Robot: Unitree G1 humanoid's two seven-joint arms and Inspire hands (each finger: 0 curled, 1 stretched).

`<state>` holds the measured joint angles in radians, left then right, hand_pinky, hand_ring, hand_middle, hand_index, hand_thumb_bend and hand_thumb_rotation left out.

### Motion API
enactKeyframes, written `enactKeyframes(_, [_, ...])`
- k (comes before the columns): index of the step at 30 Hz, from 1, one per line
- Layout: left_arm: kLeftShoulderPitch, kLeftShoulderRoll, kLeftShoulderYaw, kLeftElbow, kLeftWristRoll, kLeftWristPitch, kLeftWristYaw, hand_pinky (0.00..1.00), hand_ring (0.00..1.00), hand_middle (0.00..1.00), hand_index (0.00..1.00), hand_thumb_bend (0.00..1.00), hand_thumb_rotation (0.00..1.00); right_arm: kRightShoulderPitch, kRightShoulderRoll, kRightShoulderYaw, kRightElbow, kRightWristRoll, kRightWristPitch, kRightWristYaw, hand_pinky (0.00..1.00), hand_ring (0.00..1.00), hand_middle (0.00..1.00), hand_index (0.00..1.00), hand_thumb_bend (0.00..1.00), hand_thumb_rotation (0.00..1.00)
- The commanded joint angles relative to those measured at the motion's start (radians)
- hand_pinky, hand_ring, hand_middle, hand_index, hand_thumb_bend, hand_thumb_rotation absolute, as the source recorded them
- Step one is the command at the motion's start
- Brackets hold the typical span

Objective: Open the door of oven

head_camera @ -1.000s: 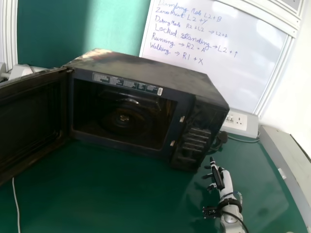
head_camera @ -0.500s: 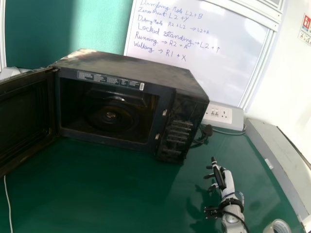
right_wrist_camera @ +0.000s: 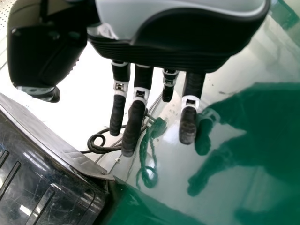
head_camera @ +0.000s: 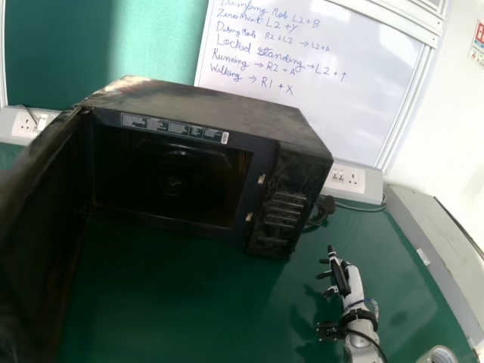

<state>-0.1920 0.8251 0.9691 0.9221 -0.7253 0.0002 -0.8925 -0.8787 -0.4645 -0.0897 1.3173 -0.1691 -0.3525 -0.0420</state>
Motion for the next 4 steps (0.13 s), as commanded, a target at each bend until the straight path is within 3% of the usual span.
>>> enactKeyframes(1, [0.002, -0.011, -0.01, -0.018, -0.015, 0.012, -0.017, 0.53, 0.7, 0.78, 0.62, 0.91, 0.85, 0.002, -0.005, -0.004, 0.008, 0.001, 0.005, 0.002, 0.2, 0.23, 0.36, 0.61, 0.75, 0.81])
enactKeyframes(4, [0.01, -0.027, -0.016, -0.061, -0.014, 0.013, 0.006, 0.67, 0.78, 0.81, 0.65, 0.9, 0.88, 0.0, -0.005, -0.003, 0.009, -0.001, 0.012, -0.001, 0.2, 0.23, 0.35, 0.6, 0.75, 0.81])
